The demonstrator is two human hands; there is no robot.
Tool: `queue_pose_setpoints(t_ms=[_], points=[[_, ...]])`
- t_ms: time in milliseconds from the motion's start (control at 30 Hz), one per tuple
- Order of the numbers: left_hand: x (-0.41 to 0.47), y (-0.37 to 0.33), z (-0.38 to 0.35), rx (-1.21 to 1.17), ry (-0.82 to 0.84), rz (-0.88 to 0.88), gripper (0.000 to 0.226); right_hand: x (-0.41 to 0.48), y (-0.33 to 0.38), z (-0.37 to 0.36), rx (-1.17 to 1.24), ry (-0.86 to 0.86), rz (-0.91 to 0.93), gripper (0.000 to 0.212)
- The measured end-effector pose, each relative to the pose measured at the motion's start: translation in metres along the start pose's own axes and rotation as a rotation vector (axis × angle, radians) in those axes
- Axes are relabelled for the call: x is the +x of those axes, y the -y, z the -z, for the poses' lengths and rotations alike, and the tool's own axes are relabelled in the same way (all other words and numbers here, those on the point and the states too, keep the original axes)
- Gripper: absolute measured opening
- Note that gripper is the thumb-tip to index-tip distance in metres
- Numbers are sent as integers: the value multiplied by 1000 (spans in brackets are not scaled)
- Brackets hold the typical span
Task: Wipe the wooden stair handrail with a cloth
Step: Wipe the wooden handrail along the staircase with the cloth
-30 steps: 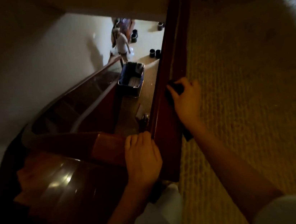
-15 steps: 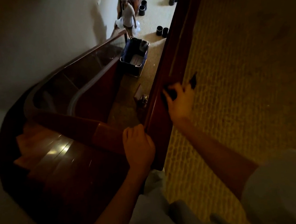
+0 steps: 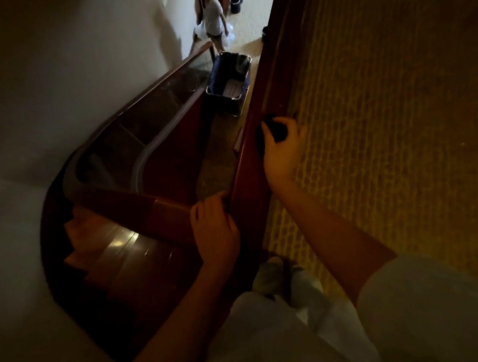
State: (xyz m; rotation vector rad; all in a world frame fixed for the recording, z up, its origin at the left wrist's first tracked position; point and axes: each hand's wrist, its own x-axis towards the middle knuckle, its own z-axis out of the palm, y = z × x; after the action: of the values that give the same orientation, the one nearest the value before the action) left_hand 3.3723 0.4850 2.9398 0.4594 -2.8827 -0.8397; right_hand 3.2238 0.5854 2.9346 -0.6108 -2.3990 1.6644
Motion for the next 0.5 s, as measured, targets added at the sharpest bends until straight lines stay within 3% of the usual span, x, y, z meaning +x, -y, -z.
queue_pose_setpoints(t_ms=[67,167,333,500], points=[[3,-1,2,-16,43,-108,42,-30,-12,16,250,17,-180,31],[6,-14,-2,-82,151,-317,45,-54,-29,40,443,136,-361,23],[3,-24,-27,144,230,-272,53,-80,-58,75,514,167,-464,7],[7,-20,-30,135,185,-262,55,-130,-86,81,553,299,-547,19]])
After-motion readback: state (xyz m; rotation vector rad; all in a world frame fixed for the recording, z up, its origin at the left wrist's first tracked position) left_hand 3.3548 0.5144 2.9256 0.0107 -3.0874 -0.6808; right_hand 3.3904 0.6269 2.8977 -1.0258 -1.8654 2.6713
